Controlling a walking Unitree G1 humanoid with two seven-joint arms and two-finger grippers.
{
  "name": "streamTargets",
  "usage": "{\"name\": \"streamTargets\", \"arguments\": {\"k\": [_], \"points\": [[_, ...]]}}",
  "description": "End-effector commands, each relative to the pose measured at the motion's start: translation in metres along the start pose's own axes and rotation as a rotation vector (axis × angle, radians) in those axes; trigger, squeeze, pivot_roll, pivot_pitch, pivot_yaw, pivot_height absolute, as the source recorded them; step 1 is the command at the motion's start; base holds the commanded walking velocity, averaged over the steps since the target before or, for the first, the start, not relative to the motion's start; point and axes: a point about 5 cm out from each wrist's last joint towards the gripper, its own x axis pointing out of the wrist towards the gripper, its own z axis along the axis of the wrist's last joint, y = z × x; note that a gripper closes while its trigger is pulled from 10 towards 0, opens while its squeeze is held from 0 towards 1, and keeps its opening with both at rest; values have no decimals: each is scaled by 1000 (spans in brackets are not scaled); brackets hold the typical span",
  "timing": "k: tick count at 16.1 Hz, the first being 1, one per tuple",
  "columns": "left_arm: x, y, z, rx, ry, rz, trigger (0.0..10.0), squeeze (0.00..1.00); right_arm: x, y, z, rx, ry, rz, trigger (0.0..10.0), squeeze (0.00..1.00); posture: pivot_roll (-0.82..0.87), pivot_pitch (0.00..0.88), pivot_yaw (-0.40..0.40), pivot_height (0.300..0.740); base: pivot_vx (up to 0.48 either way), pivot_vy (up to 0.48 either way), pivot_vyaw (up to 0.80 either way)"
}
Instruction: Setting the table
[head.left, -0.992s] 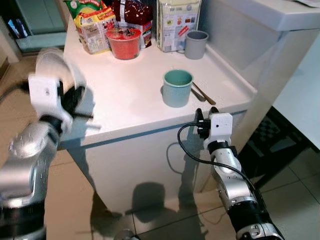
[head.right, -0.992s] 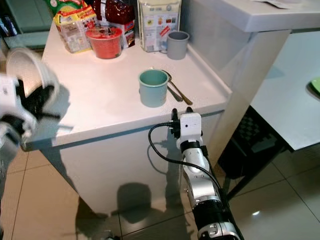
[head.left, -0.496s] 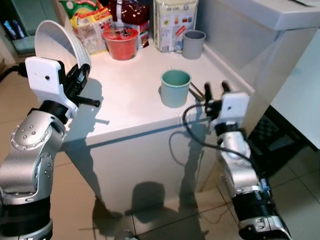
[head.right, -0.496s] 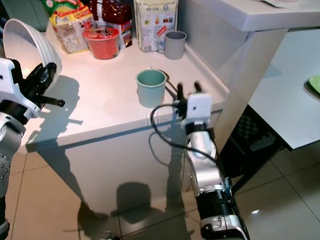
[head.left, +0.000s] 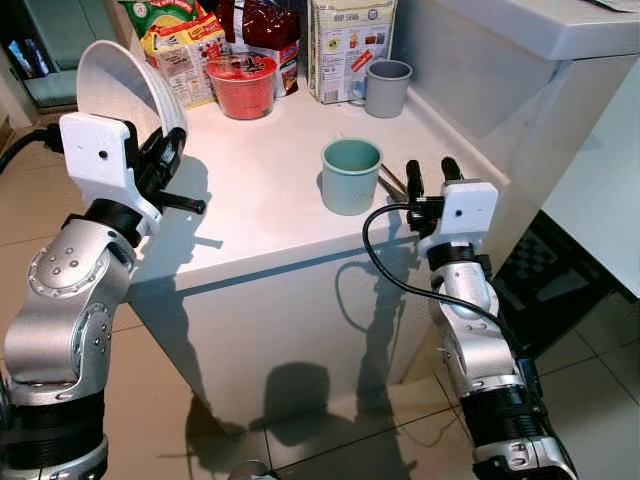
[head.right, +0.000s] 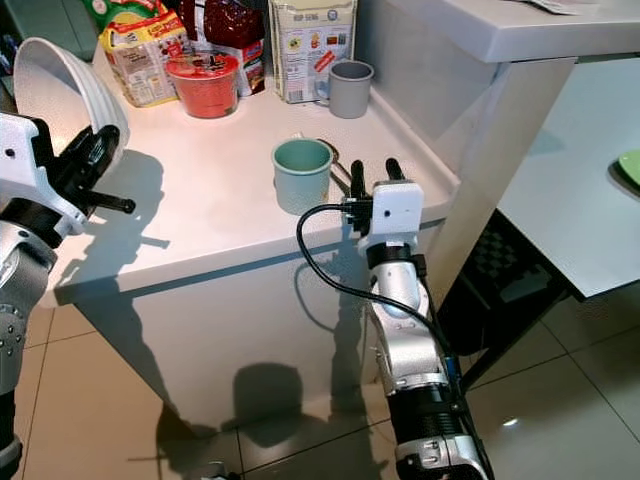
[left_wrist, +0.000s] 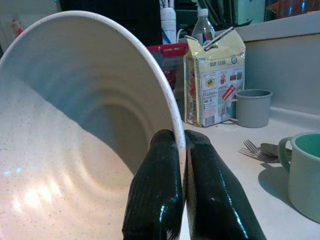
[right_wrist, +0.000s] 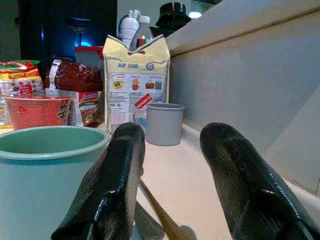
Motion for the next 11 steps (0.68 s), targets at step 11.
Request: {"name": "streamTargets", "arguments": {"k": [11], "points": [[5, -9, -5, -46, -1, -10, 0, 0, -5, 2, -4, 19, 54, 11, 10000, 0, 179, 0, 42, 740, 0, 0, 0]]}}
